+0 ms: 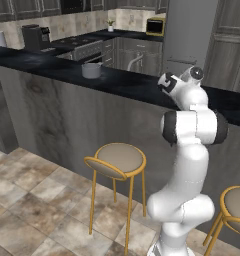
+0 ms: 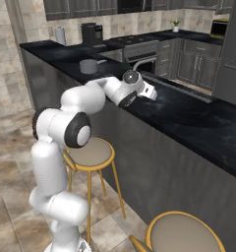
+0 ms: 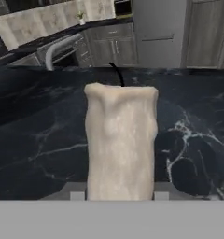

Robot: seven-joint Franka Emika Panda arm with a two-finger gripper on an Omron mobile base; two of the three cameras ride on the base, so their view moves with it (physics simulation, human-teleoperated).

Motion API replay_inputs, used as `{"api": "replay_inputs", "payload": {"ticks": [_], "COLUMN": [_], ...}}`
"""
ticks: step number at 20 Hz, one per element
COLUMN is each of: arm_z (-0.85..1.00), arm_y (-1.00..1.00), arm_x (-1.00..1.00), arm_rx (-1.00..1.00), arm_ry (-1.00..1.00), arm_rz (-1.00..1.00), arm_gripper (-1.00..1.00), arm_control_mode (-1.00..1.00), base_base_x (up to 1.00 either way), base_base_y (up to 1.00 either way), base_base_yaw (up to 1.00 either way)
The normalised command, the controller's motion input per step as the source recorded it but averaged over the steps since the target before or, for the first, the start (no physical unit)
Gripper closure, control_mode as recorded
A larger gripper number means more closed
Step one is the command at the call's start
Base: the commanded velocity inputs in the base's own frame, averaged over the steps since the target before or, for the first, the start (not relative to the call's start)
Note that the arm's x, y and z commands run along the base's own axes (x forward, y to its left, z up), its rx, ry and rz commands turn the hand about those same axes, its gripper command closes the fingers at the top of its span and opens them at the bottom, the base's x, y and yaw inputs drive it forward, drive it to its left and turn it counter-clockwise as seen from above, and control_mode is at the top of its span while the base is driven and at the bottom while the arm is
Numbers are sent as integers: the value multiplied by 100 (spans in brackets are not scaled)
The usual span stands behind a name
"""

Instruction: Pick the candle and candle from the dining table and place them in the open cabinet. Close the cabinet after placing the objects.

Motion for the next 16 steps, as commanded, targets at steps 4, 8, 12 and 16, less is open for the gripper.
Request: {"api": "replay_inputs", "payload": {"ticks": [4,8,12,16], "arm_z": [-18,67,73,58], "arm_y": [46,59,55,40], "arm_x": [-100,-100,-96,-100], "arm_rx": [-3,-11,-15,-14], "arm_ry": [-38,-32,-16,-1], "arm_rz": [3,6,13,15], "arm_gripper": [100,100,100,100], "arm_control_mode": [-100,-100,-100,-100], "base_base_x": [0,0,0,0], "base_base_y": [0,0,0,0], "base_base_yaw": [0,0,0,0]}}
